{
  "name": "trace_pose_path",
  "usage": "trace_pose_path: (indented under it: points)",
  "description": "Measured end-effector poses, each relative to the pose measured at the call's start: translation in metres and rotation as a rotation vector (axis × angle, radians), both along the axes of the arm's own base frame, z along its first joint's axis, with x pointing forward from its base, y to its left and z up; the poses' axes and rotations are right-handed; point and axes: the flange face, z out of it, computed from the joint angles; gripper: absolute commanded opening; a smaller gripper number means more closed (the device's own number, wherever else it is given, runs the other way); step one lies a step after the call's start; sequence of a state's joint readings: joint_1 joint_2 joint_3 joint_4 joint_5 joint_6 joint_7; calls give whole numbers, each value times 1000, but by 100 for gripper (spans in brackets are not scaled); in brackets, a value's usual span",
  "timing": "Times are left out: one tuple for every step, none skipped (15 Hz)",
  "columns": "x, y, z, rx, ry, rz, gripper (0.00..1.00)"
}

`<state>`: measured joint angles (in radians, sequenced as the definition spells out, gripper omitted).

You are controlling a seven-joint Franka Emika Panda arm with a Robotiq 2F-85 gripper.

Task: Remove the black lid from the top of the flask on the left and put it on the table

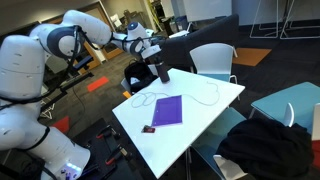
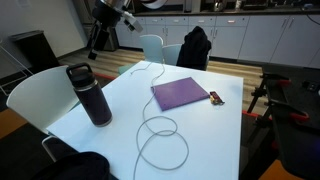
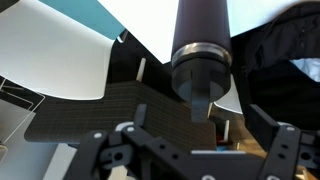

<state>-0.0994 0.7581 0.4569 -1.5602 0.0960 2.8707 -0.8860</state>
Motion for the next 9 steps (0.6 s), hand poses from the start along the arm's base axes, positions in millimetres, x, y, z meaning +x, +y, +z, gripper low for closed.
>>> trace_pose_path:
  points:
    - [2,-2,1,26,8,-7,100]
    - [4,-4,1,44,17,-10,100]
    - [6,-4,0,59,28,-10,100]
    - [8,-4,-2,71,41,-7,100]
    - [9,-3,-4,80,58,-2,100]
    - [11,-2,-7,87,76,5,100]
    - [12,0,-9,92,93,12,100]
    - [13,1,-11,95,109,18,100]
    - [14,2,-13,97,122,23,100]
